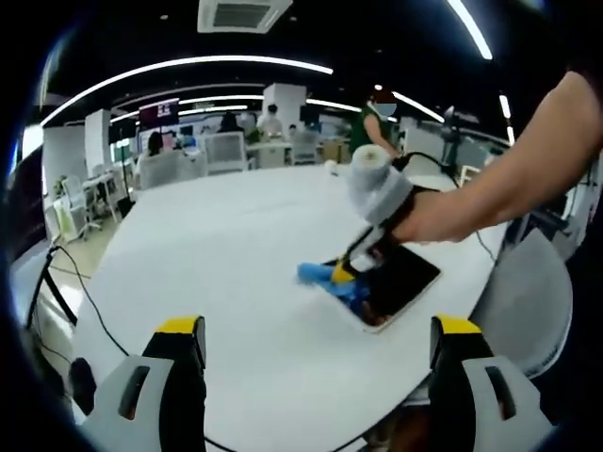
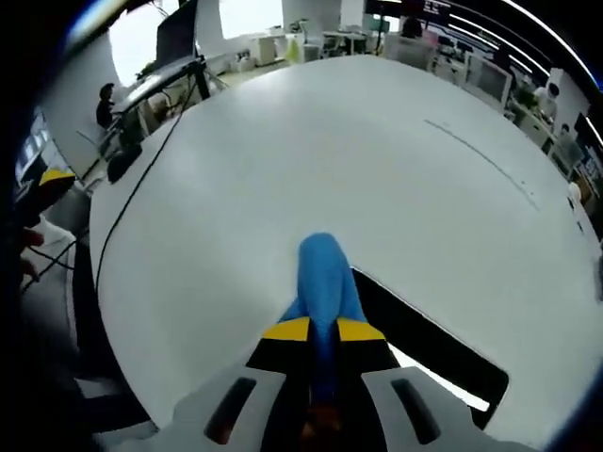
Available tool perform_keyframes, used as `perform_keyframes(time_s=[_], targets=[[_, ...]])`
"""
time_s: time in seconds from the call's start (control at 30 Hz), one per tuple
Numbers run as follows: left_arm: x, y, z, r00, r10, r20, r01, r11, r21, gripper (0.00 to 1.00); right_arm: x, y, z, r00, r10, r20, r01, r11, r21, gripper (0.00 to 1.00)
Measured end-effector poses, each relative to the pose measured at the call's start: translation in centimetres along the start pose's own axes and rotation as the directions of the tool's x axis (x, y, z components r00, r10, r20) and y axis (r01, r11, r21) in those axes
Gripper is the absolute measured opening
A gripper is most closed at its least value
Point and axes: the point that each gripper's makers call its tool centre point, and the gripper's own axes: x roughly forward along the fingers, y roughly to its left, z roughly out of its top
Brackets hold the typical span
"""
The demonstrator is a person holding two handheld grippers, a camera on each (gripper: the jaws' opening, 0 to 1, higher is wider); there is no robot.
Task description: Wipe the mirror surface with the cleaning cloth until all visible marks leave the cleaned area.
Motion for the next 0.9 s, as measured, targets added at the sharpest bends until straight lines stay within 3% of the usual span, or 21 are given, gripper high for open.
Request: perform_keyframes(time_s=[0.33,0.6,0.9], targets=[[0.4,-0.5,0.7,1.000,-0.011,0.013,0.011,1.000,0.003,1.00,-0.1,0.6,-0.4,1.000,0.013,0.012,-0.014,1.000,0.020,0.03],[0.4,-0.1,0.8,1.000,0.001,0.019,-0.001,1.000,-0.005,1.00,-0.1,0.6,-0.4,0.998,0.003,0.069,-0.003,1.000,-0.005,0.03],[0.6,-0.3,1.7,0.999,0.007,0.040,-0.006,1.000,-0.019,1.00,-0.2,0.9,-0.7,0.996,0.034,0.079,-0.040,0.997,0.067,0.03]])
